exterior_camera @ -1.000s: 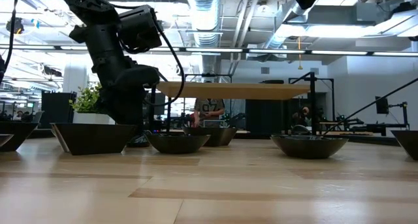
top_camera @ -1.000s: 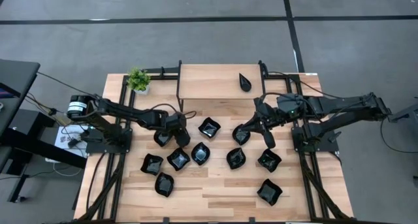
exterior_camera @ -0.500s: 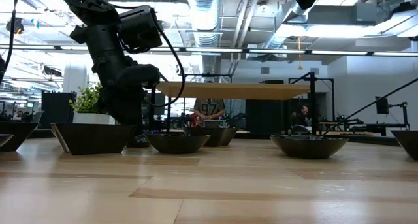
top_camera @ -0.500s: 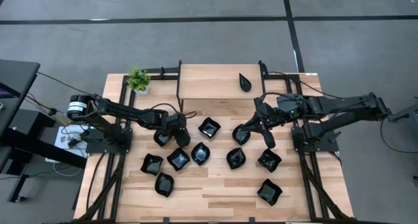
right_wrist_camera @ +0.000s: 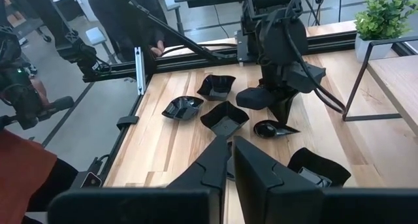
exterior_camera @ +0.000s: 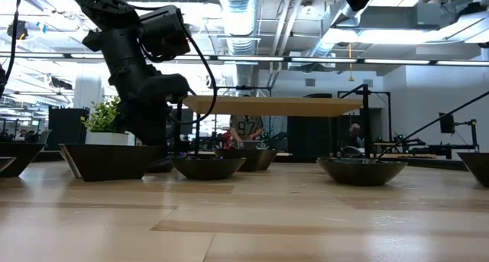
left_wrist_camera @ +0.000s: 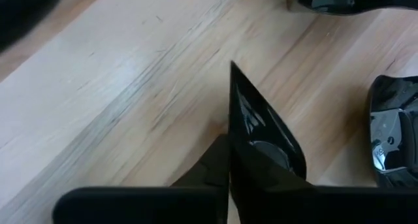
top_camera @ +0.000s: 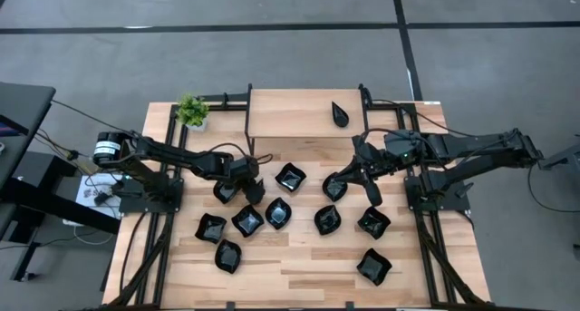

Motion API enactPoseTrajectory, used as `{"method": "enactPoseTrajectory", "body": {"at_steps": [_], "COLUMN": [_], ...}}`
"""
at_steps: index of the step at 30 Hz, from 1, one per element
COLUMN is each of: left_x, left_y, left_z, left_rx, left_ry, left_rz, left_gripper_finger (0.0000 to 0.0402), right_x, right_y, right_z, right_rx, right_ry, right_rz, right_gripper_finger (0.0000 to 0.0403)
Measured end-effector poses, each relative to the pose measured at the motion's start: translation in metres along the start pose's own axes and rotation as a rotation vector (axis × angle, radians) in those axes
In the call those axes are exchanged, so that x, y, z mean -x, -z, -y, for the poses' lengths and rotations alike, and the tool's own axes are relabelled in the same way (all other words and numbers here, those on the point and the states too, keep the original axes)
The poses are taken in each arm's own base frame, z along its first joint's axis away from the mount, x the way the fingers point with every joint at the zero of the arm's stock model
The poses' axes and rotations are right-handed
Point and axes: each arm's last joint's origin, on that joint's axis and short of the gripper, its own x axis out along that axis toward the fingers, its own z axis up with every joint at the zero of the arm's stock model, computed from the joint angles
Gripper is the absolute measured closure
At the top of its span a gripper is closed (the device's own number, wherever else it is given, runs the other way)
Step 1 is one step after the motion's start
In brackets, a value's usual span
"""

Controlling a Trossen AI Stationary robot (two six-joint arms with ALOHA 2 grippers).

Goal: Pick & Place Mini shaped plates
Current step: Stack the black drop shaped plate on top of the black drop shaped plate on the shelf

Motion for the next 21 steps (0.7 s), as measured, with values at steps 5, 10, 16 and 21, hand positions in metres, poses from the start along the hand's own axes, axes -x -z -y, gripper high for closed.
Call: {"method": "enactPoseTrajectory", "body": {"at_steps": [5, 10, 16, 21], "left_x": [0.0, 0.0, 0.0, 0.0001], "left_y": [-0.0008, -0.0011, -0.0013, -0.0003], "left_z": [0.0008, 0.0011, 0.0013, 0.0026], "left_rx": [0.001, 0.0, -0.002, -0.014], "left_ry": [0.008, 0.013, 0.017, 0.037], "left_rz": [0.01, 0.011, 0.012, -0.003], "left_gripper_finger": [0.039, 0.0377, 0.0347, 0.0314], "right_x": [0.0, 0.0, 0.0, 0.0], "right_y": [0.0, 0.0, 0.0001, 0.0002], "right_z": [-0.0001, -0.0001, -0.0001, -0.0007], "right_rx": [0.0, -0.002, -0.003, -0.001], "right_ry": [0.0, 0.0, -0.001, -0.003], "right_rz": [0.0, 0.0, -0.001, -0.001], "right_gripper_finger": [0.0382, 0.0381, 0.0383, 0.0381]}}
